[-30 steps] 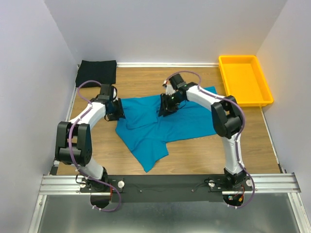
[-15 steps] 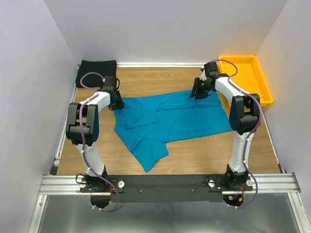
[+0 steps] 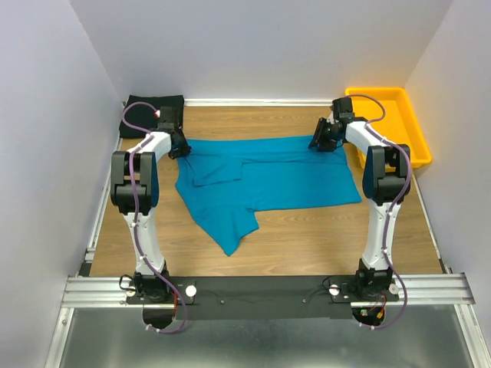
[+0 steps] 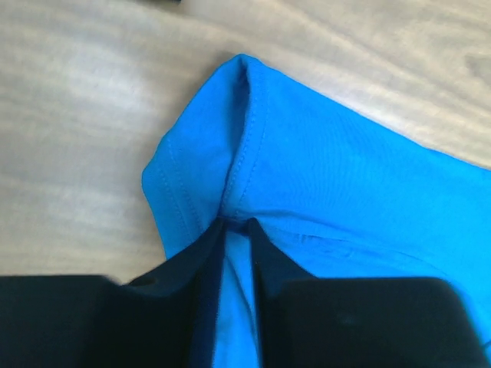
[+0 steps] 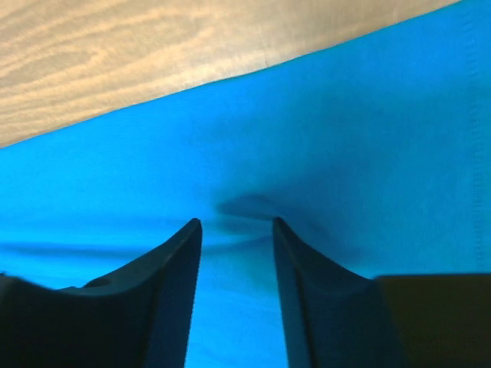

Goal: Fold and stack the t-shirts
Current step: Fold the tshirt

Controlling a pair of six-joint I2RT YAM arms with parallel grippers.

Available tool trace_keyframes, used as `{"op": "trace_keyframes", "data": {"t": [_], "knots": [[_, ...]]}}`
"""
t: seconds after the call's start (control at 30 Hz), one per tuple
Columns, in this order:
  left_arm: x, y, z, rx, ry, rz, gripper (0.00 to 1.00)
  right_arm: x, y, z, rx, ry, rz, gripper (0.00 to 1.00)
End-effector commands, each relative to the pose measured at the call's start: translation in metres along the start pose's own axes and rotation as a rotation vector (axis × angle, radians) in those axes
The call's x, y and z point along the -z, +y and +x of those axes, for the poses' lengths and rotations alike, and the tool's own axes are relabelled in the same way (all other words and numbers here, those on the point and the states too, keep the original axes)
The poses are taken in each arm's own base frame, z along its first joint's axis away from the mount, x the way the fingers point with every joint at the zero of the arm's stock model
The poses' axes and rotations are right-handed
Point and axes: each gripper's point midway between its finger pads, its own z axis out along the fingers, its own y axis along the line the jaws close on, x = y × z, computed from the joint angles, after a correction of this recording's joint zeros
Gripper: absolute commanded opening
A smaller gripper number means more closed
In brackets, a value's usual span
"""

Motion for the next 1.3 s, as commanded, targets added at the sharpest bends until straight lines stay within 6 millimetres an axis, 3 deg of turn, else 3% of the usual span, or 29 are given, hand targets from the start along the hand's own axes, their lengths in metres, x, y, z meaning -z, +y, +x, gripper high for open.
{"op": "trace_keyframes", "data": {"t": [0.0,0.07,0.1,0.13,0.27,0.37,0.43,0.47,0.53,0.57,0.73,0.97,1.27], "knots": [[-0.001,0.016,0.004,0.0,0.022,-0.061,0.37,0.002,-0.004,-0.017,0.069,-0.045,0.018,0.52],[0.009,0.014,0.0,-0.005,0.0,-0.057,0.46,0.01,0.009,-0.016,0.107,-0.053,-0.007,0.55],[0.024,0.008,-0.01,-0.016,-0.042,-0.05,0.51,0.023,0.024,-0.018,0.138,-0.071,-0.029,0.56],[0.03,0.008,-0.007,-0.025,-0.045,-0.057,0.56,0.025,0.025,-0.011,0.142,-0.059,-0.03,0.56],[0.066,0.002,-0.007,-0.132,-0.118,-0.103,0.63,0.046,0.045,0.009,0.179,-0.048,-0.062,0.57],[0.091,-0.019,0.012,-0.218,-0.137,-0.091,0.64,0.061,0.056,0.021,0.205,-0.046,-0.083,0.57],[0.108,-0.03,0.021,-0.286,-0.153,-0.083,0.62,0.063,0.056,0.041,0.208,-0.011,-0.088,0.57],[0.111,-0.043,0.04,-0.338,-0.133,-0.06,0.61,0.07,0.059,0.043,0.206,-0.018,-0.096,0.57],[0.122,-0.058,0.055,-0.399,-0.135,-0.017,0.56,0.069,0.054,0.06,0.197,0.013,-0.089,0.56],[0.122,-0.066,0.074,-0.45,-0.112,0.009,0.54,0.075,0.055,0.06,0.199,0.002,-0.095,0.56],[0.116,-0.088,0.106,-0.544,-0.064,0.092,0.43,0.079,0.048,0.078,0.194,0.028,-0.088,0.56],[0.091,-0.096,0.122,-0.587,-0.013,0.114,0.39,0.082,0.044,0.088,0.195,0.043,-0.094,0.56],[0.072,-0.097,0.129,-0.487,0.027,0.072,0.39,0.089,0.04,0.097,0.196,0.041,-0.085,0.56]]}}
